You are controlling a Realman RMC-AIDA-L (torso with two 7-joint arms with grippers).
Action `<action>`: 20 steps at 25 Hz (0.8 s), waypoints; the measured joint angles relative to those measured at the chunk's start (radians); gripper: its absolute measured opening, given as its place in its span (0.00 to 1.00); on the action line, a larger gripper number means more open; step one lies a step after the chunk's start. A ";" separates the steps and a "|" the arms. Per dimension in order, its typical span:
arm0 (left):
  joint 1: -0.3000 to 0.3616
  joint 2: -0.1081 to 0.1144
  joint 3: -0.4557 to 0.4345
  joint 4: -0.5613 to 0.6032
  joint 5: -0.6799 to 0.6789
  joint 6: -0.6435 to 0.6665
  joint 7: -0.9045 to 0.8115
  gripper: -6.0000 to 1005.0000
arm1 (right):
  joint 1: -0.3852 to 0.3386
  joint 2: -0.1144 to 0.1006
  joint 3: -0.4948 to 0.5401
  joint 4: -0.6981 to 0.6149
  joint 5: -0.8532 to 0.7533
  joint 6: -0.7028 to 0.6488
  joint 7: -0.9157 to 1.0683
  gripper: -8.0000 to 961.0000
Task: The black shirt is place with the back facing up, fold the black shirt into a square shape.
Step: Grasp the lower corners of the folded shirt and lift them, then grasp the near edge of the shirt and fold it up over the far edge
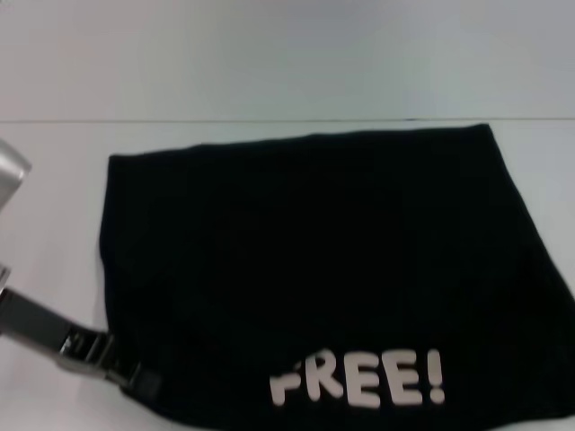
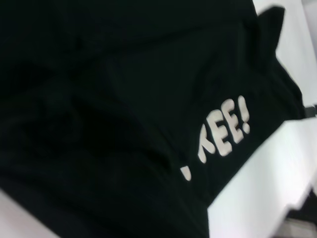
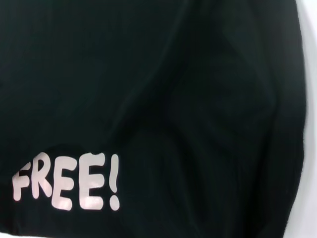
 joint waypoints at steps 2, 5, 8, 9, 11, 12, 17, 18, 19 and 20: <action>0.020 -0.006 -0.006 0.017 0.004 0.047 0.014 0.01 | -0.021 0.008 0.006 -0.021 -0.005 -0.033 -0.006 0.02; 0.032 -0.007 -0.039 0.036 0.004 0.080 0.032 0.01 | -0.020 0.009 0.056 -0.021 0.001 -0.047 -0.031 0.02; 0.026 0.005 -0.116 0.037 0.000 0.045 0.030 0.01 | 0.019 0.006 0.148 0.004 0.035 -0.050 -0.074 0.02; 0.021 0.009 -0.144 0.036 -0.003 0.028 0.026 0.01 | 0.035 0.004 0.172 0.021 0.047 -0.053 -0.086 0.02; 0.012 0.016 -0.198 0.035 -0.006 -0.001 0.016 0.01 | 0.069 -0.006 0.223 0.052 0.071 -0.052 -0.107 0.02; 0.007 0.019 -0.225 0.035 -0.008 -0.016 0.010 0.01 | 0.088 -0.014 0.251 0.067 0.085 -0.048 -0.115 0.02; -0.021 0.034 -0.320 0.028 -0.053 -0.170 -0.055 0.01 | 0.169 -0.058 0.329 0.102 0.141 0.049 -0.123 0.02; -0.025 0.035 -0.321 0.027 -0.067 -0.220 -0.070 0.01 | 0.182 -0.064 0.332 0.105 0.146 0.075 -0.122 0.02; -0.030 0.036 -0.319 0.024 -0.077 -0.266 -0.084 0.01 | 0.198 -0.069 0.332 0.112 0.148 0.118 -0.121 0.02; -0.038 0.036 -0.313 0.014 -0.085 -0.320 -0.095 0.01 | 0.220 -0.074 0.329 0.134 0.148 0.179 -0.121 0.02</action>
